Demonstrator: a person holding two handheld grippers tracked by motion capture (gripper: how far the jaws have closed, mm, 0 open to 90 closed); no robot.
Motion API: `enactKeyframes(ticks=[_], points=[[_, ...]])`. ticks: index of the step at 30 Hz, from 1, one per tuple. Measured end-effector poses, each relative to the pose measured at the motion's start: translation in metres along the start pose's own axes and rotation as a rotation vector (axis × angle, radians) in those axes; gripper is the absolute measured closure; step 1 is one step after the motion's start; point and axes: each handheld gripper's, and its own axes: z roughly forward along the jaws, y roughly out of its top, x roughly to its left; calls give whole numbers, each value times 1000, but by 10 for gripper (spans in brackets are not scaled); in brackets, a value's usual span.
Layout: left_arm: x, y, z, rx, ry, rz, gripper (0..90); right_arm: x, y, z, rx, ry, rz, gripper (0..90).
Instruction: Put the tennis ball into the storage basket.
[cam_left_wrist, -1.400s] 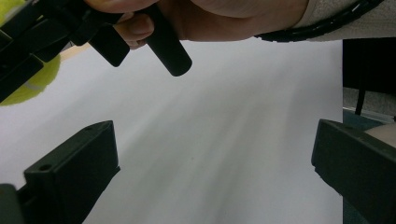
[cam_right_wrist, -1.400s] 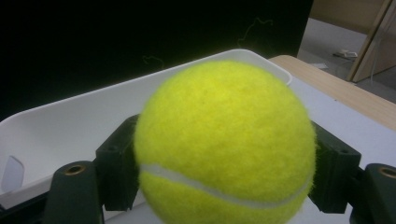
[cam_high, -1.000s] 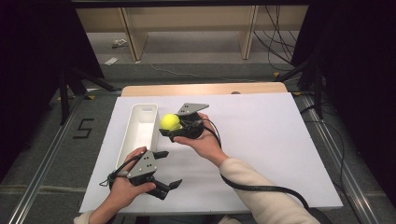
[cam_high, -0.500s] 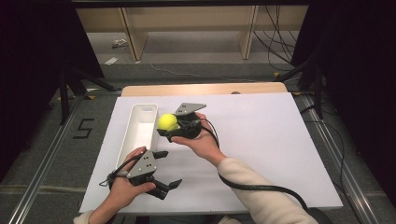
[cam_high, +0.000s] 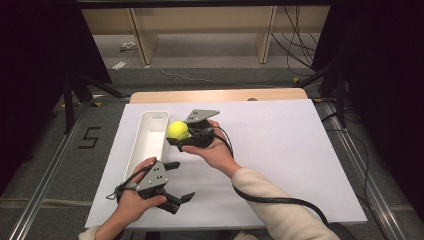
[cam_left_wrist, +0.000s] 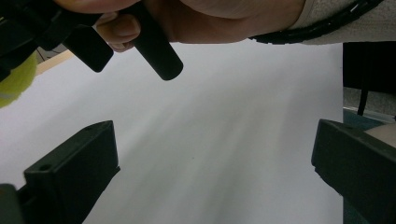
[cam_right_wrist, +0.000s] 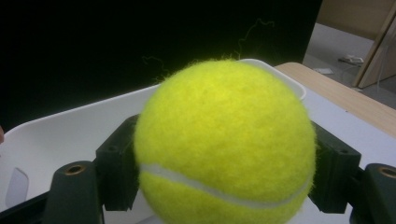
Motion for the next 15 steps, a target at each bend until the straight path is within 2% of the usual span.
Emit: enactKeyframes(ticks=[15], points=[[0,0,0,5,0,4,1,2,2,5,-4,9,-3,264]])
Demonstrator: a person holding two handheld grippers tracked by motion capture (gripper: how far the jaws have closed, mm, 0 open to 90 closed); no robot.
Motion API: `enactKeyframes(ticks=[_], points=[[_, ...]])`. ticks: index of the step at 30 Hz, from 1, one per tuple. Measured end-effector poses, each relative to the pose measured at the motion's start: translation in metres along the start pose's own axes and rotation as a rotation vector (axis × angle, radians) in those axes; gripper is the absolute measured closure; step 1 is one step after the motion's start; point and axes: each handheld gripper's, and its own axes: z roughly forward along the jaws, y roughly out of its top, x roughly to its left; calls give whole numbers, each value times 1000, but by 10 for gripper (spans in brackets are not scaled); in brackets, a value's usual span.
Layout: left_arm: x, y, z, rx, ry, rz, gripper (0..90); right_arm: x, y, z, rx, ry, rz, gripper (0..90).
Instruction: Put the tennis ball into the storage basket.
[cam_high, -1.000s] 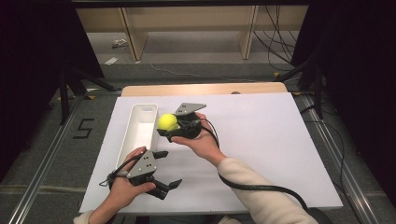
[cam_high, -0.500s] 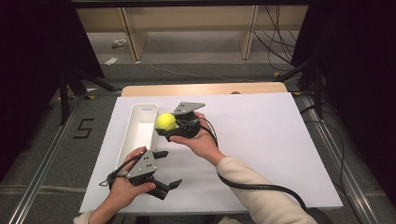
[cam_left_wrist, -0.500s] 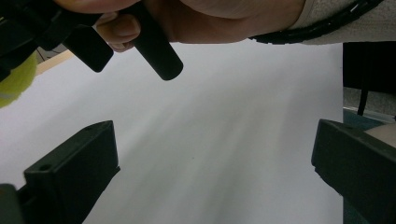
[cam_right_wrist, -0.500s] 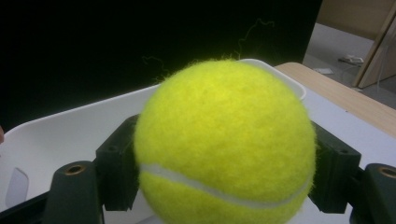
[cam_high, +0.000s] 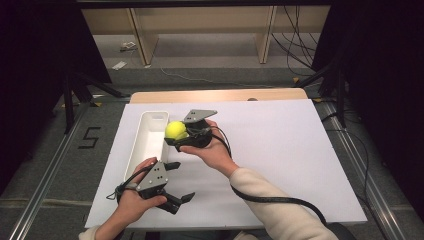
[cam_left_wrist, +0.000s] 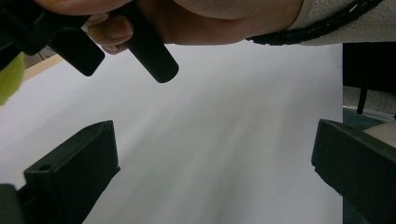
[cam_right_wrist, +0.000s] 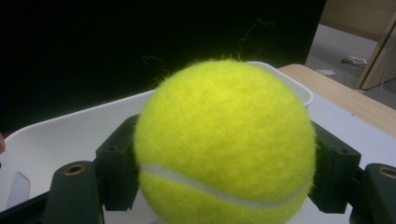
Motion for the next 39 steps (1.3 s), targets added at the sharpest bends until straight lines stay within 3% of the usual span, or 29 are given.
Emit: enactKeyframes(ticks=[39], points=[[0,0,0,0,-2,1,1,9,7,13,5,31,-18,264]])
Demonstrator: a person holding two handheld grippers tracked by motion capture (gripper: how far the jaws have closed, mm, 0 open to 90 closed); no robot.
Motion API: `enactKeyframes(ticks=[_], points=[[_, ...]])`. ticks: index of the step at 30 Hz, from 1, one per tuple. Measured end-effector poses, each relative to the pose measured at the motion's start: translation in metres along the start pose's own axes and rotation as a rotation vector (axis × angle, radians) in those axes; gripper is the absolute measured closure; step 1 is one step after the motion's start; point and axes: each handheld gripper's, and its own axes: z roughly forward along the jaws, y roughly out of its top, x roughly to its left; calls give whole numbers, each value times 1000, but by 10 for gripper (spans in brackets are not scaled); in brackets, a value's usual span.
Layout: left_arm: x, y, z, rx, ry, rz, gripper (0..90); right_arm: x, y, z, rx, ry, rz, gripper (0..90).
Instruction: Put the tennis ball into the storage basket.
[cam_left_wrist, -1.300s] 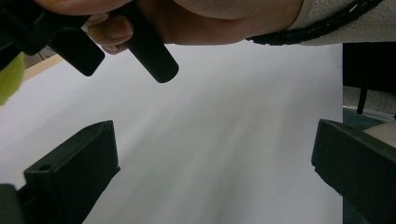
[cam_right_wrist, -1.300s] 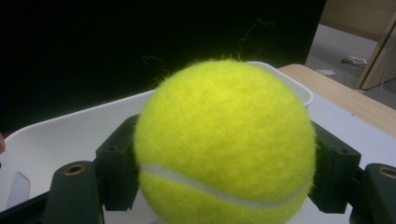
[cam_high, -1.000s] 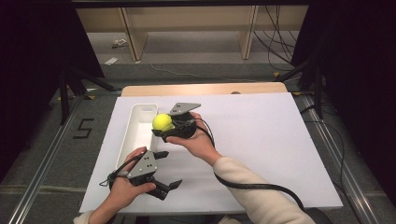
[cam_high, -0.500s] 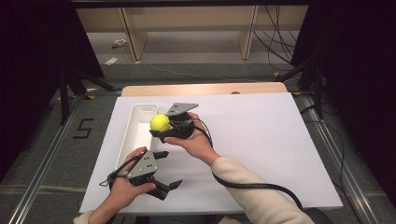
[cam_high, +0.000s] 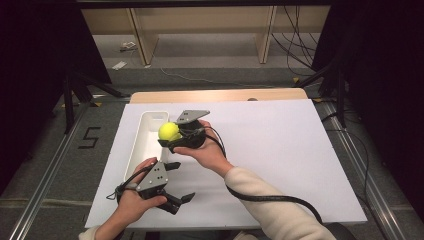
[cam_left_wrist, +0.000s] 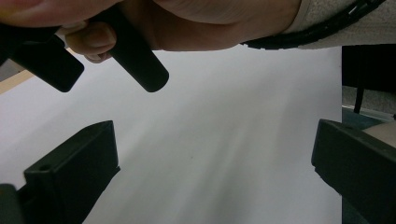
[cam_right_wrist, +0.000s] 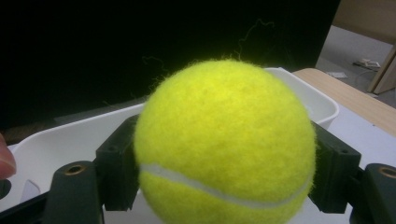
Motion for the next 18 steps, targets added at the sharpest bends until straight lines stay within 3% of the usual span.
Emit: enactKeyframes(ticks=[18], points=[[0,0,0,1,-1,0,0,2,5,4,11,12,-12,264]])
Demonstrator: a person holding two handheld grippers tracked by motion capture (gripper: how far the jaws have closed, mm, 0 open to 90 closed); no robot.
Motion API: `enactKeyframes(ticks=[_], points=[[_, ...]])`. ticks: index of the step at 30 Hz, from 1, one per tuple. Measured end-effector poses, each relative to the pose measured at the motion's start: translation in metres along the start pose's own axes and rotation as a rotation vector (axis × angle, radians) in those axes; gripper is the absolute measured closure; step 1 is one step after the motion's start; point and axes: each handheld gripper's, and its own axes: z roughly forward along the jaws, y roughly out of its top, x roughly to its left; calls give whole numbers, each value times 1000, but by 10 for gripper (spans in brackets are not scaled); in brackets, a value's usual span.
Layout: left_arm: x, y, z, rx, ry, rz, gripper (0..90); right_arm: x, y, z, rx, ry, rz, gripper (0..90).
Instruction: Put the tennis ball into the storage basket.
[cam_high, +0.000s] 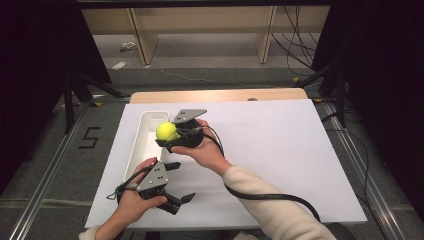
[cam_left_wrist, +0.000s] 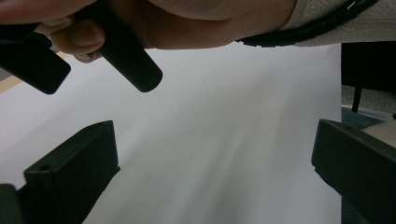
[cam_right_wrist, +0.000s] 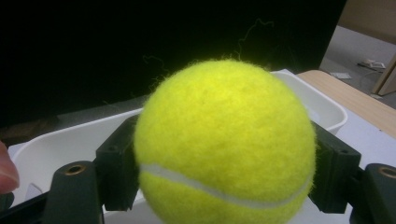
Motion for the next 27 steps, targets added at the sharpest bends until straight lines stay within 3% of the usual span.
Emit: enactKeyframes(ticks=[27], points=[[0,0,0,0,-1,0,0,3,4,7,10,14,-10,264]])
